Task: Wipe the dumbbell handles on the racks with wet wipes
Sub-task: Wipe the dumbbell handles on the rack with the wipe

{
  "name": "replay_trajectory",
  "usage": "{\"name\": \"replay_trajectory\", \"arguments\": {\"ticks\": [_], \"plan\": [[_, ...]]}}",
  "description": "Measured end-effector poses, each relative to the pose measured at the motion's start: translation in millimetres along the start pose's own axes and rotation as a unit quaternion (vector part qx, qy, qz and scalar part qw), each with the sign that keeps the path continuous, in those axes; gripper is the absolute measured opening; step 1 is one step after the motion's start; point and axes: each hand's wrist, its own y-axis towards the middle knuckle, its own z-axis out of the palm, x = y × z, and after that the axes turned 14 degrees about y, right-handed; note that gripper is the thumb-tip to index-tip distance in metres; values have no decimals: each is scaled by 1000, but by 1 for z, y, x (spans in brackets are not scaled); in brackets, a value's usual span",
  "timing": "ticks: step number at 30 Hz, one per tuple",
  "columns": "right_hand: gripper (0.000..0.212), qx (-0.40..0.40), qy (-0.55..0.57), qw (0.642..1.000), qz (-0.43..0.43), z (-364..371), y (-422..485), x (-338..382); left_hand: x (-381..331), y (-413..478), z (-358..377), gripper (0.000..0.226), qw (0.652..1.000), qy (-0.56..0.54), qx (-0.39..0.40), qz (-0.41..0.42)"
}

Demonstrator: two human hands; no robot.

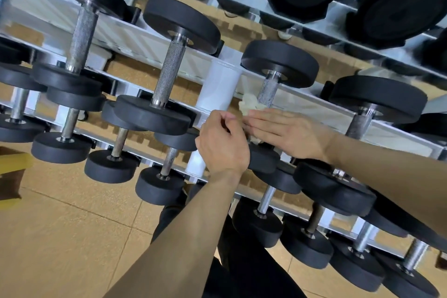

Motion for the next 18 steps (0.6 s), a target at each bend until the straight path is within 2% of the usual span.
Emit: {"name": "replay_trajectory", "arguments": {"ticks": [1,4,5,8,10,12,14,15,18], "plan": [[44,0,-2,1000,19,-6,-1,-10,0,0,0,15,1000,-4,0,-4],[56,-78,-39,988,125,-21,3,-28,1,0,0,15,1000,-9,6,-8],[58,-70,-53,989,118,-17,6,-21,1,0,0,15,1000,-10,5,-9],[46,19,-21,1000,4,4,0,10,0,-1,-1,18,1000,-5,-1,-5],[48,28,-29,999,7,-5,-4,3,1,-1,-1,17,1000,-9,-2,-6],[59,-19,-47,994,94,-16,-2,-10,2,-1,-1,16,1000,-14,1,-11],[61,-66,-59,980,179,-22,3,-8,1,-1,-1,18,1000,-16,6,-12],[61,-70,-53,980,181,-17,4,0,1,-1,-1,17,1000,-17,6,-12],[50,5,-15,999,51,1,-8,20,0,-1,-2,16,1000,-14,4,-7]]}}
